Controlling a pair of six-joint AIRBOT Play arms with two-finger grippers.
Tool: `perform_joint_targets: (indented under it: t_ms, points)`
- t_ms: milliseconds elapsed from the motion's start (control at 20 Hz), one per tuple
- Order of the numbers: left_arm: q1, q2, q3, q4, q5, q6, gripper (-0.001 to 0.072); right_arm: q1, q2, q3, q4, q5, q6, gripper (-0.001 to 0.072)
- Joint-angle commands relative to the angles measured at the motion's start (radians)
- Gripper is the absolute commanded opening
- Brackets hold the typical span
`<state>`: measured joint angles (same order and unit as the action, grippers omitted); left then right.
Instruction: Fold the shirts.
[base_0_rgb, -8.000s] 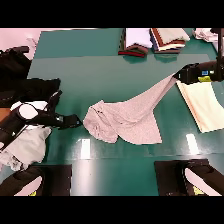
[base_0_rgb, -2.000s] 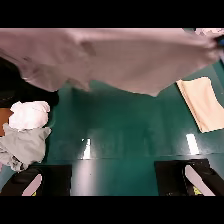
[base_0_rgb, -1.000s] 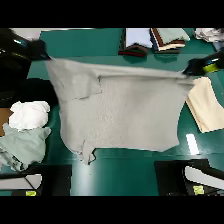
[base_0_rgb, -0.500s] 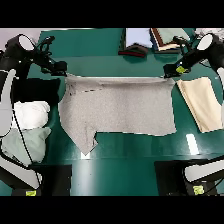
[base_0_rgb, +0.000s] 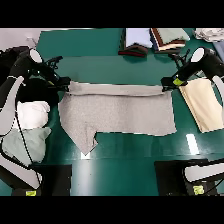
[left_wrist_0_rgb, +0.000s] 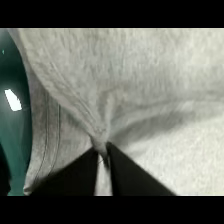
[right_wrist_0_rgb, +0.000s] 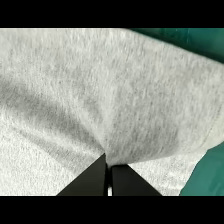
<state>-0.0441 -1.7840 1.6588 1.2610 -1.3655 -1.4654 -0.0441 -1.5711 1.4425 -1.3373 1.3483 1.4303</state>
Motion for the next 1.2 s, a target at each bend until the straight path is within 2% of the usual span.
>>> perform_joint_targets:
  t_ms: [0,50,100,300,450,650,800,900,1150]
  points:
    - [0.0,0.01,-0.036,0.002,-0.005,-0.03,0.0502,0.001,0.05,-0.079,0.003,-0.067,0.002,0.0101]
    - [0.001,0.024,-0.036,0.008,0.0,-0.039,0.0497,0.001,0.064,-0.075,0.003,-0.074,0.002,0.0354]
    - [0.001,0.048,-0.036,0.029,0.005,-0.05,0.0497,0.0,0.078,-0.064,0.002,-0.073,0.002,0.0399]
    - [0.001,0.24,-0.1,0.151,-0.013,-0.081,0.0497,-0.007,0.212,-0.043,0.001,-0.031,-0.001,0.0397]
    - [0.001,0.456,-0.338,0.154,0.058,-0.111,0.0497,-0.007,0.321,-0.043,0.002,0.031,-0.018,0.0397]
    - [0.001,0.741,-0.739,0.15,0.117,-0.156,0.0498,-0.007,0.416,-0.043,0.002,0.041,-0.018,0.0397]
    - [0.001,0.885,-0.953,0.143,0.148,-0.214,0.0498,-0.007,0.449,-0.043,0.01,0.043,-0.018,0.0397]
    - [0.001,0.934,-1.052,0.096,0.198,-0.237,0.0498,-0.007,0.45,-0.042,0.01,0.053,-0.018,0.0397]
    - [0.001,0.932,-1.202,-0.133,0.377,-0.227,0.0498,-0.007,0.451,-0.08,0.011,0.064,-0.018,0.0393]
